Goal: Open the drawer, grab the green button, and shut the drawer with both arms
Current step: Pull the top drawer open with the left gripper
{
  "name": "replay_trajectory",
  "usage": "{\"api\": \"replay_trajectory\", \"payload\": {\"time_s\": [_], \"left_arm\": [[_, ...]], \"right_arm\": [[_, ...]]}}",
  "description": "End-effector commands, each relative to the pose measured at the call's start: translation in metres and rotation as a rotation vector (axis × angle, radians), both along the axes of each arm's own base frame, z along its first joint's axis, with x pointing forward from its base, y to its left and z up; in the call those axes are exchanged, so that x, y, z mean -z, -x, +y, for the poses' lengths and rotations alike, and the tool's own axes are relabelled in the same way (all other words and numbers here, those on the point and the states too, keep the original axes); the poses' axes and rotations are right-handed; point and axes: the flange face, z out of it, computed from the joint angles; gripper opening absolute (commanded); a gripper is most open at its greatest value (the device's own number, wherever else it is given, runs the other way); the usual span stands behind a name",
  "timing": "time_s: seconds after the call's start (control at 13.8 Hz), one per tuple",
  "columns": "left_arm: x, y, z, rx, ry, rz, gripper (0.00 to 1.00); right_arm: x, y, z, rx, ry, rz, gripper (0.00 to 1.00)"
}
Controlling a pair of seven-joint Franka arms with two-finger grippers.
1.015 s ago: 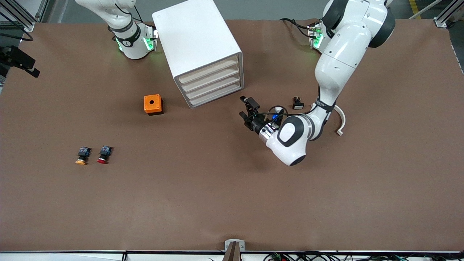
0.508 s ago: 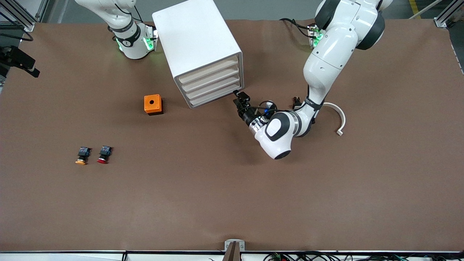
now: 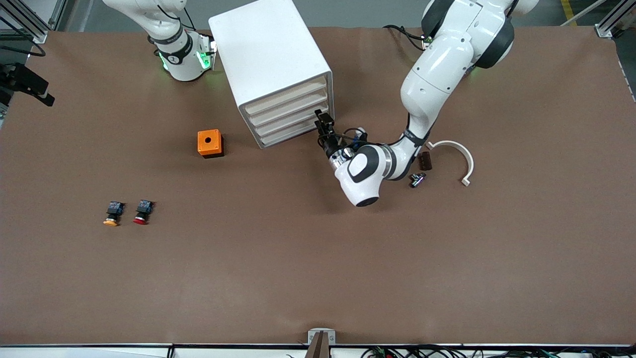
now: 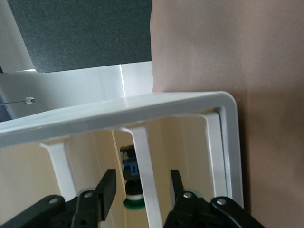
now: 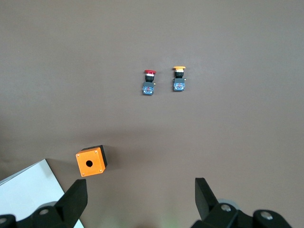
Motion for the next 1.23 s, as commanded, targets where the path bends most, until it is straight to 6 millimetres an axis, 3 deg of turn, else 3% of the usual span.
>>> {"api": "replay_trajectory", "payload": {"time_s": [0.0,0.15,0.51,0.8,1.16], "left_arm": [[0.004,0.021,-0.005,0.045,-0.017,0.059,0.50],[0.008,0.032,-0.010,0.075,-0.019,0.085,0.41],[0.014,0.034,-0.009,0.074,-0.030,0.097,0.17],[0.015,0.025,-0.002,0.051,-0.026,0.096,0.12],[0.015,0.007,0.013,0.012,-0.026,0.094,0.11]], "right_arm": [[-0.002,0.007,-0.001,-0.006,-0.001,-0.010,1.00],[-0.002,0.007,-0.001,-0.006,-0.001,-0.010,1.00],[-0.002,0.008,-0.001,-0.005,-0.002,-0.008,1.00],[-0.002,0.008,-0.001,-0.006,-0.002,-0.008,1.00],[-0.002,0.008,-0.001,-0.006,-0.002,-0.007,1.00]]}}
